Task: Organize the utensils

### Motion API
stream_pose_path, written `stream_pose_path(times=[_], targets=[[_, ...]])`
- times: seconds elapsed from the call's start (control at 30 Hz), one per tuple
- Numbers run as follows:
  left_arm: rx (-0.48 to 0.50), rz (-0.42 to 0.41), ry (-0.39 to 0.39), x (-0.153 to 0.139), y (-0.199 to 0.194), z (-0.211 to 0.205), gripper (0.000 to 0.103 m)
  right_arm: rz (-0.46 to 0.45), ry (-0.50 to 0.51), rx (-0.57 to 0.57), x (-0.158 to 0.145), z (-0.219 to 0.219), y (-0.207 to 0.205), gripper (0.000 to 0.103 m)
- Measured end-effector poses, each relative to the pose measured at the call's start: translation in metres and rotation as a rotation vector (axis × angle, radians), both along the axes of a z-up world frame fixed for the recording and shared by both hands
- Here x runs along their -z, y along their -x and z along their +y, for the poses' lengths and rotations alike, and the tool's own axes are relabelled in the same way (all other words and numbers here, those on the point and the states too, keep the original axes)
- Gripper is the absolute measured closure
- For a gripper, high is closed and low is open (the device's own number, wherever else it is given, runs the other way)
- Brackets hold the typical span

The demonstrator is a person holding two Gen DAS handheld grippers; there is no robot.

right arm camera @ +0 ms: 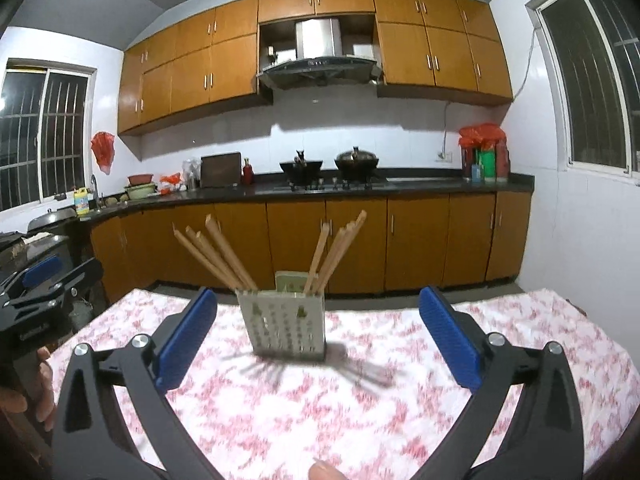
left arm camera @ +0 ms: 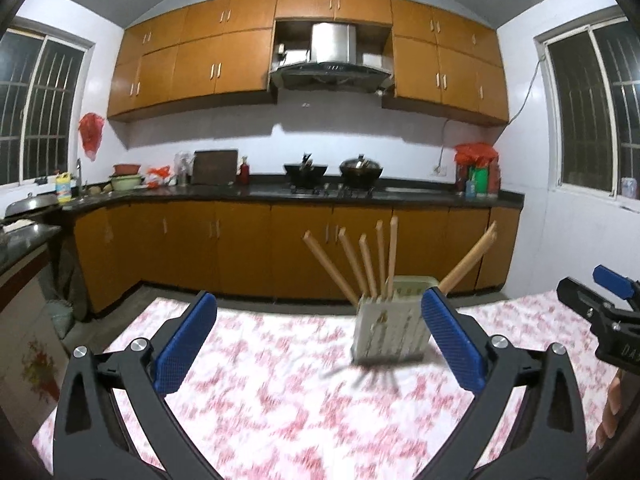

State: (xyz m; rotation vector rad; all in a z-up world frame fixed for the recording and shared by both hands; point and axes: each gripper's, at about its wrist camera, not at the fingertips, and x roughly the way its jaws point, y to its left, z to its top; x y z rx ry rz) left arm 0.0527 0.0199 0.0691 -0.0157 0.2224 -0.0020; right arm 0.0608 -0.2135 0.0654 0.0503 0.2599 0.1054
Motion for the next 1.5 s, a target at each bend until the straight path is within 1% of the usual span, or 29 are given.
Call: stream_pose_path(times=[0.13, 0.27, 0.43, 0.6, 0.8, 1.0, 1.5], targets=[[0.003, 0.064, -0.004, 0.02, 0.007, 0.001, 0.002, 0.029, 0.024, 0.01, 0.016, 0.005, 0.008, 0.004], [-0.011, 0.074, -0.029, 0.033, 0.016, -0.003, 0.002, 0.048, 0.028, 0.023, 0.03, 0.006, 0.016, 0.004], [-0.01, 0.089, -0.092, 0.047, 0.025, -0.014, 0.002, 0.1, 0.027, 0.041, 0.049, 0.006, 0.019, 0.004], [-0.003, 0.127, -0.093, 0.059, 0.026, -0.018, 0.002, 0.131, 0.035, 0.045, 0.061, 0.008, 0.021, 0.004], [-0.008, 0.151, -0.081, 0.063, 0.026, -0.018, 0.002, 0.128, 0.042, 0.061, 0.067, 0.009, 0.027, 0.004], [-0.013, 0.164, -0.079, 0.068, 0.025, -0.019, 0.002, 0.149, 0.027, 0.075, 0.074, 0.004, 0.027, 0.004], [-0.012, 0.189, -0.074, 0.073, 0.024, -0.02, 0.002, 0.169, 0.023, 0.07, 0.08, 0.003, 0.025, 0.004]])
